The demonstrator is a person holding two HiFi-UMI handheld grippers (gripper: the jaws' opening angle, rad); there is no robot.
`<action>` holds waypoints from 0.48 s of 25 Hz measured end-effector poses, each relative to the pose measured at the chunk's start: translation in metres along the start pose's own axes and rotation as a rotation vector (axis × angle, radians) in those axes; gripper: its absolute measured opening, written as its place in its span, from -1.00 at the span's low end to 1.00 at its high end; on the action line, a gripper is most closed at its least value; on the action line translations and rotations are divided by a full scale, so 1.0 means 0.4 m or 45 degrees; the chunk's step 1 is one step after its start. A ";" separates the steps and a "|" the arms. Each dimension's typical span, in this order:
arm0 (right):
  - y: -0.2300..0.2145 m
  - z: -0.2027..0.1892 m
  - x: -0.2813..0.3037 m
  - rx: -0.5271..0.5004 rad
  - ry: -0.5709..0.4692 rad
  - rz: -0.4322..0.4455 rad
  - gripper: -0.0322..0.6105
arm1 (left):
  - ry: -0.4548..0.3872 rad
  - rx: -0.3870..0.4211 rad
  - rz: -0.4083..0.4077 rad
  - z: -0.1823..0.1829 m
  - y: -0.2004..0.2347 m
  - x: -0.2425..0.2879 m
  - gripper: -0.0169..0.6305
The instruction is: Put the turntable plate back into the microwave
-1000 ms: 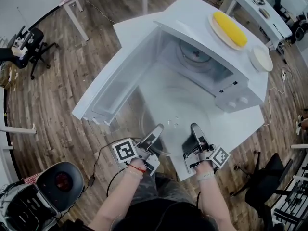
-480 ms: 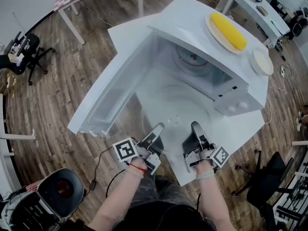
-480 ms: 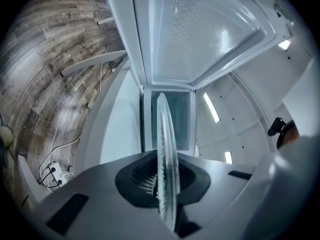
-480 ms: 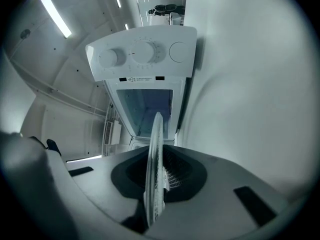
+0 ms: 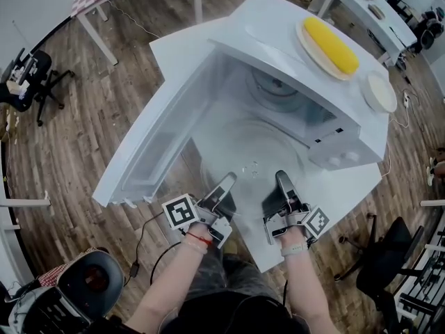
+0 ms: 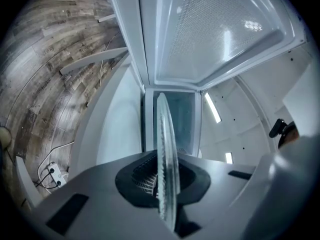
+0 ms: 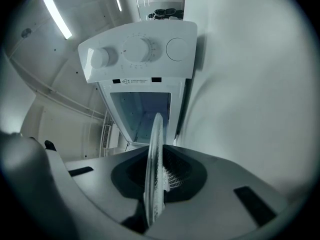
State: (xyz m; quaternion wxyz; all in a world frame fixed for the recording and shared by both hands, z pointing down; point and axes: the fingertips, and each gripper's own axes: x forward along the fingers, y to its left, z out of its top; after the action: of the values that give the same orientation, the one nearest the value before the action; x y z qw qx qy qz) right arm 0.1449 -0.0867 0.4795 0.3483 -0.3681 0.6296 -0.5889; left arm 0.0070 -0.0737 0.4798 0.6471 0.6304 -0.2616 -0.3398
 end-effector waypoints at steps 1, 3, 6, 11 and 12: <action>0.000 0.004 0.005 -0.002 -0.003 -0.001 -0.77 | 0.001 -0.001 0.000 0.004 0.000 0.006 -0.85; 0.001 0.010 0.016 -0.006 -0.007 0.000 -0.77 | 0.005 0.005 -0.002 0.013 -0.002 0.016 -0.85; -0.001 0.019 0.032 -0.003 -0.023 -0.001 -0.78 | 0.011 0.010 0.000 0.026 0.001 0.031 -0.85; -0.014 0.038 0.052 -0.005 -0.057 -0.014 -0.77 | 0.022 -0.001 0.005 0.042 0.011 0.059 -0.85; -0.017 0.041 0.055 -0.005 -0.062 -0.017 -0.77 | 0.025 -0.002 0.007 0.045 0.013 0.064 -0.85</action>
State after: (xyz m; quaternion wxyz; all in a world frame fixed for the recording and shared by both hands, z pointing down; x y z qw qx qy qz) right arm 0.1490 -0.1142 0.4851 0.3588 -0.3872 0.6195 -0.5809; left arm 0.0099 -0.1050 0.4839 0.6512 0.6324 -0.2566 -0.3319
